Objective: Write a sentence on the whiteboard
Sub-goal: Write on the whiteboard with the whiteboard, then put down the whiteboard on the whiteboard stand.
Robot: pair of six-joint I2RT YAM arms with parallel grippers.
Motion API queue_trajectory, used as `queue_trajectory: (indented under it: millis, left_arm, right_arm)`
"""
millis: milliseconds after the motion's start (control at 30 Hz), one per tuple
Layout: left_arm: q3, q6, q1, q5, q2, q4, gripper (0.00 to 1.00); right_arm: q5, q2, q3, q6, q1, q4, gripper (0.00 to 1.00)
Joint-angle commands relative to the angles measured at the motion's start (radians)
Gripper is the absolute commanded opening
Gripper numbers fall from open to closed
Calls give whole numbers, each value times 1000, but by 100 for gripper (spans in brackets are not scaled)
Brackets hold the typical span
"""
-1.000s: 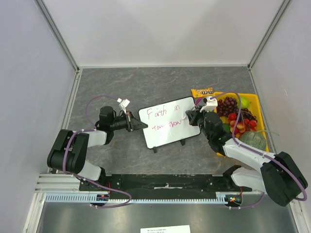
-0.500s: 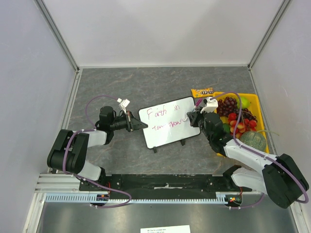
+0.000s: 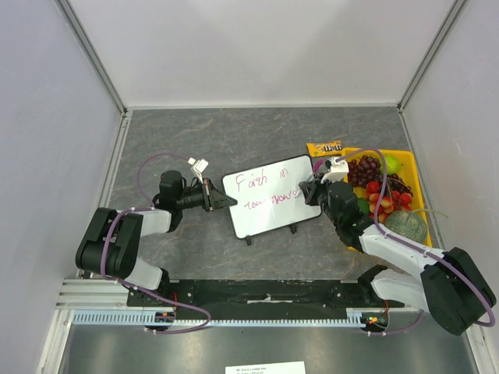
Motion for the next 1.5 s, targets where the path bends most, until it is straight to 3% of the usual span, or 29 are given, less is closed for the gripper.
queue_trajectory:
  millis: [0, 167, 633, 767, 933, 1000, 1267, 1467]
  left_arm:
    - [-6, 77, 6, -67, 18, -57, 2]
    - [-4, 79, 5, -67, 18, -57, 2]
    - [-4, 82, 6, -71, 8, -68, 3]
    - [-13, 97, 5, -93, -24, -87, 17]
    - [-30, 128, 6, -171, -116, -144, 46]
    - [-38, 131, 6, -190, -143, -153, 52]
    - [-87, 115, 6, -251, -302, -198, 64]
    - [-101, 149, 0, -378, -549, -403, 65]
  right_arm:
    - [-31, 21, -8, 5, -2, 45, 0]
    - [-9, -2, -2, 40, -3, 67, 0]
    - [-165, -244, 1, 80, -60, -4, 0]
    - [-202, -257, 2, 78, -68, -14, 0]
    - [-258, -276, 4, 66, -72, -36, 0]
    - [-274, -286, 8, 63, -74, -51, 0]
    - [-357, -296, 13, 43, -74, -71, 0]
    - [-415, -295, 12, 34, -74, -70, 0]
